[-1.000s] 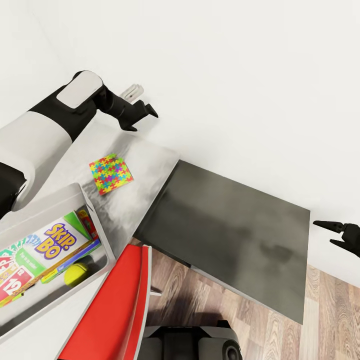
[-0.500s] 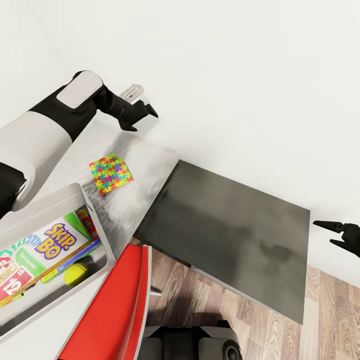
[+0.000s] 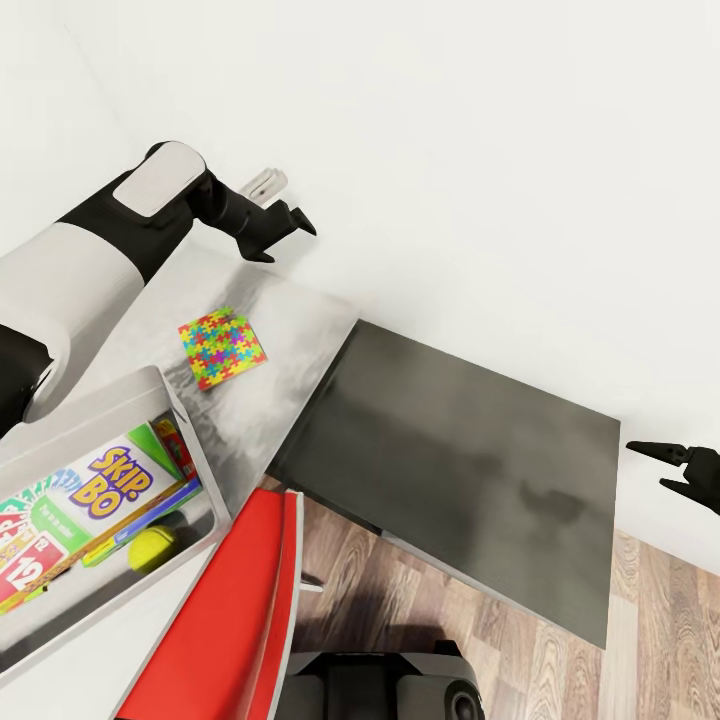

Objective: Put all the toys in the child's room - the three board games (two on the bed and one on the table), the two jigsaw puzzles on the table, and the tennis ball on the table - inside the toy box on the table in the child's room.

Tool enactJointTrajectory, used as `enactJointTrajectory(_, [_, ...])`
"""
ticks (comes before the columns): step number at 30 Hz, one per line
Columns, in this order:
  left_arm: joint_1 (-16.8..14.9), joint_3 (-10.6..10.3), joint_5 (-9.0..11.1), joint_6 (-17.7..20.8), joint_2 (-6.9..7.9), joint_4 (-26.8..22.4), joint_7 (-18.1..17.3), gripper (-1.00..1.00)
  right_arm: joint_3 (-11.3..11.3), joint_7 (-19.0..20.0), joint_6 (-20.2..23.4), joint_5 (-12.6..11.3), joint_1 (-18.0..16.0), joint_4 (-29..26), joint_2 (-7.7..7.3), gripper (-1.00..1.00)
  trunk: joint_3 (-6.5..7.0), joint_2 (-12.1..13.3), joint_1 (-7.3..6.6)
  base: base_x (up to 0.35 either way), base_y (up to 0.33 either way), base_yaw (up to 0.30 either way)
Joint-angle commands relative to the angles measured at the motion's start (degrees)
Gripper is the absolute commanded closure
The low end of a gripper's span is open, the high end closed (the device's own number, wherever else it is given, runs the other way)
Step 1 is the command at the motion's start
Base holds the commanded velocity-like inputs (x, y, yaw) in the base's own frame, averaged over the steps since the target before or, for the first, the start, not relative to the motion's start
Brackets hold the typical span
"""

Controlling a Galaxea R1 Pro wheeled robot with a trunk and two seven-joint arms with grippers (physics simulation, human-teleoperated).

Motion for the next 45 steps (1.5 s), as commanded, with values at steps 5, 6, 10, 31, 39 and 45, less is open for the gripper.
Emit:
enactJointTrajectory(5, [-0.06, -0.35, 0.61, -0.04, 0.07, -0.10, 0.45, -1.00, -0.02, -0.60, 0.18, -0.57, -0.06, -0.03, -0.01, -1.00, -0.08, -0.09, 0.03, 0.000, 0.000, 0.000])
enactJointTrajectory(6, [-0.39, -0.41, 0.62, 0.16, 0.21, 0.10, 0.26, -1.00, 0.00, -0.60, 0.18, -0.66, -0.07, -0.04, -0.03, -1.00, -0.08, -0.09, 0.03, 0.000, 0.000, 0.000])
enactJointTrajectory(10, [-0.72, 0.57, 0.77, 0.82, 0.84, 0.11, -0.07, -1.00, -0.03, -0.65, 0.18, -0.51, -0.25, -0.11, -0.30, -1.00, -0.08, -0.09, 0.03, 0.000, 0.000, 0.000])
enactJointTrajectory(31, [-0.69, 3.35, 1.01, 1.95, 2.14, 0.02, -0.72, -1.00, -0.05, -0.63, 0.18, 0.11, -0.60, -0.24, -0.77, -1.00, -0.08, -0.09, 0.03, 0.000, -0.049, 0.000])
enactJointTrajectory(39, [-0.68, 3.48, 1.22, 1.98, 2.26, 0.01, -0.76, -1.00, -0.04, -0.66, 0.18, 0.13, -0.63, -0.24, -0.66, -1.00, -0.08, -0.09, 0.03, 0.000, -0.035, 0.000])
enactJointTrajectory(45, [-0.64, 3.52, 1.27, 1.99, 2.37, 0.01, -0.76, -1.00, -0.06, -0.70, 0.18, 0.13, -0.64, -0.24, -0.57, -1.00, -0.08, -0.09, 0.03, 0.000, -0.012, 0.038])
